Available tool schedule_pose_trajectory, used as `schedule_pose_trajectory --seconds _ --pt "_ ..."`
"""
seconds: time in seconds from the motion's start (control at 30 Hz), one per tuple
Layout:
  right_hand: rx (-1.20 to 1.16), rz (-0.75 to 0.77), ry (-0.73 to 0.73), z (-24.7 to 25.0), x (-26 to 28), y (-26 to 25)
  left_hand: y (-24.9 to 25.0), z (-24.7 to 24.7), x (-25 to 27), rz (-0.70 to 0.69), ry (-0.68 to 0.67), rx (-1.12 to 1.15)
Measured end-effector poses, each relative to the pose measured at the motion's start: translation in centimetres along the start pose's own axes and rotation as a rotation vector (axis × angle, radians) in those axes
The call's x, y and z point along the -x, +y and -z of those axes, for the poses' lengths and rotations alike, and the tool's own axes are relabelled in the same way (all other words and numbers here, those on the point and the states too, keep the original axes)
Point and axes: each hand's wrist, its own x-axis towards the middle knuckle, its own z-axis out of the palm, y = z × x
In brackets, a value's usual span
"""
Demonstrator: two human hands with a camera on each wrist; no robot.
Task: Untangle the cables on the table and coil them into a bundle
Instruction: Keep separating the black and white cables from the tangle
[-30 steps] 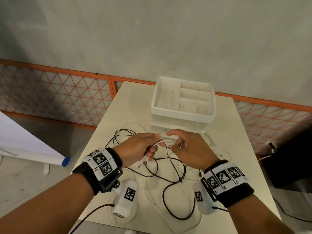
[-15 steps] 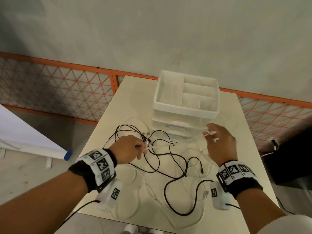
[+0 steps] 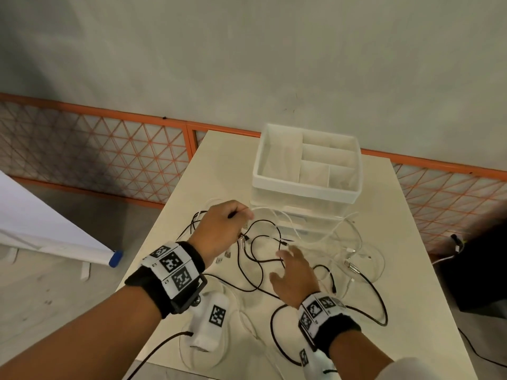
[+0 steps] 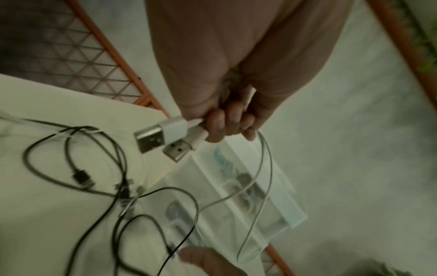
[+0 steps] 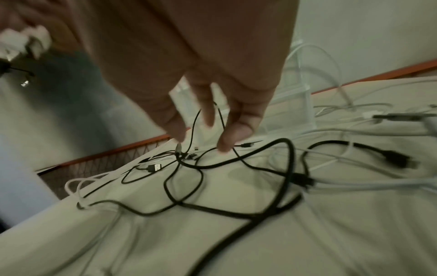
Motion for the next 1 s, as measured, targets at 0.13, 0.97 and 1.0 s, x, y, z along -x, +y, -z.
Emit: schedule_pose_trajectory --seconds 0.13,0.97,1.0 --pt "-0.280 -0.086 0.079 1.5 -2.8 -2.1 1.8 0.4 0.1 -0.106 -0.035 -0.034" --pt "-0.399 0.025 0.730 21.4 1.1 5.2 1.4 -0.4 -1.0 0.220 0.096 -0.063" --pt "-0.354 -0.016 0.634 20.8 1.5 5.0 2.4 -0.6 -0.8 0.214 0.076 -0.008"
